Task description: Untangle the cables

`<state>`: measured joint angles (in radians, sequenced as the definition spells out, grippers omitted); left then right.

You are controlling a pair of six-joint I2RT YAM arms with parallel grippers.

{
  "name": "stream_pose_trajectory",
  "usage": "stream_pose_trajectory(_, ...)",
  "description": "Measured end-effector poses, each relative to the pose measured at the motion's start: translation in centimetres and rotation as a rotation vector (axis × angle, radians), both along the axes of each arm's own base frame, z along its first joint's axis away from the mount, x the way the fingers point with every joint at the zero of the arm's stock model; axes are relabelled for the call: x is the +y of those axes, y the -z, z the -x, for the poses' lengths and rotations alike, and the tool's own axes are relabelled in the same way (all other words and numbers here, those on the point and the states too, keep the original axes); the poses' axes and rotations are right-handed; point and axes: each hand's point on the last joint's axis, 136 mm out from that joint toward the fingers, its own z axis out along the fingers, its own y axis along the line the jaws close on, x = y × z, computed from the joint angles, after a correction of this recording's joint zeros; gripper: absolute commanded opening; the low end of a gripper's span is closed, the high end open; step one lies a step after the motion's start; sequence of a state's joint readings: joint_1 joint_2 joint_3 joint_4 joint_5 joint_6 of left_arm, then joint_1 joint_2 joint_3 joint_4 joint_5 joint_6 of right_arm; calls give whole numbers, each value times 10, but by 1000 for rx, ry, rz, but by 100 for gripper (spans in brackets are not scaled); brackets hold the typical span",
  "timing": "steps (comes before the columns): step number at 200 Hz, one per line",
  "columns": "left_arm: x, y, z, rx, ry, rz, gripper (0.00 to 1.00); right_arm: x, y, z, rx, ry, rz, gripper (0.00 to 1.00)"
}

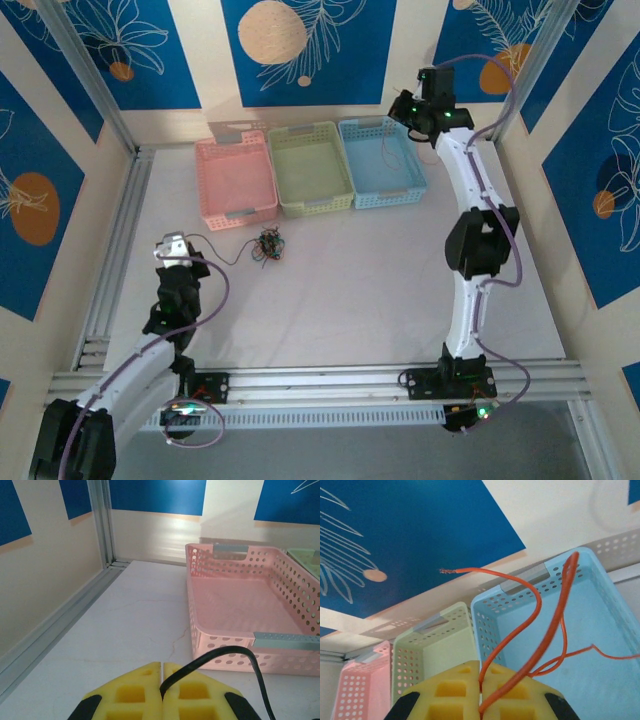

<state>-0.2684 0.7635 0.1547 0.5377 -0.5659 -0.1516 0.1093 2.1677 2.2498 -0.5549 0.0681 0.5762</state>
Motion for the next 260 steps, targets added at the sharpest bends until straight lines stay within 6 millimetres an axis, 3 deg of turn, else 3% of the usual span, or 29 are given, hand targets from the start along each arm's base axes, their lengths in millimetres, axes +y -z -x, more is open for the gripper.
stream_pose_trajectory(28, 0, 0, 0, 0, 2, 0, 0, 6, 31, -15, 59, -18, -4, 0)
stream_pose_trajectory(60, -1, 2, -1, 7, 7, 0, 0, 13, 52, -15, 108, -53, -6, 0)
stream_pose_trajectory(126, -1, 2, -1, 6, 6, 0, 0, 52, 23, -8, 14, -214, 38, 0)
stream_pose_trajectory(165, -1, 2, -1, 7, 6, 0, 0, 67, 20, -3, 9, -271, 11, 0)
stream_pose_trajectory(193, -1, 2, -1, 7, 6, 0, 0, 63, 27, -5, 21, -249, 26, 0)
stream_pose_trajectory(214, -1, 2, -1, 6, 6, 0, 0, 55, 44, -7, 53, -204, 46, 0)
stream_pose_trajectory(247, -1, 2, -1, 6, 6, 0, 0, 27, 79, -8, 143, -112, 54, 0)
stream_pose_trajectory(260, -1, 2, -1, 6, 6, 0, 0, 16, 88, -9, 165, -85, 58, 5)
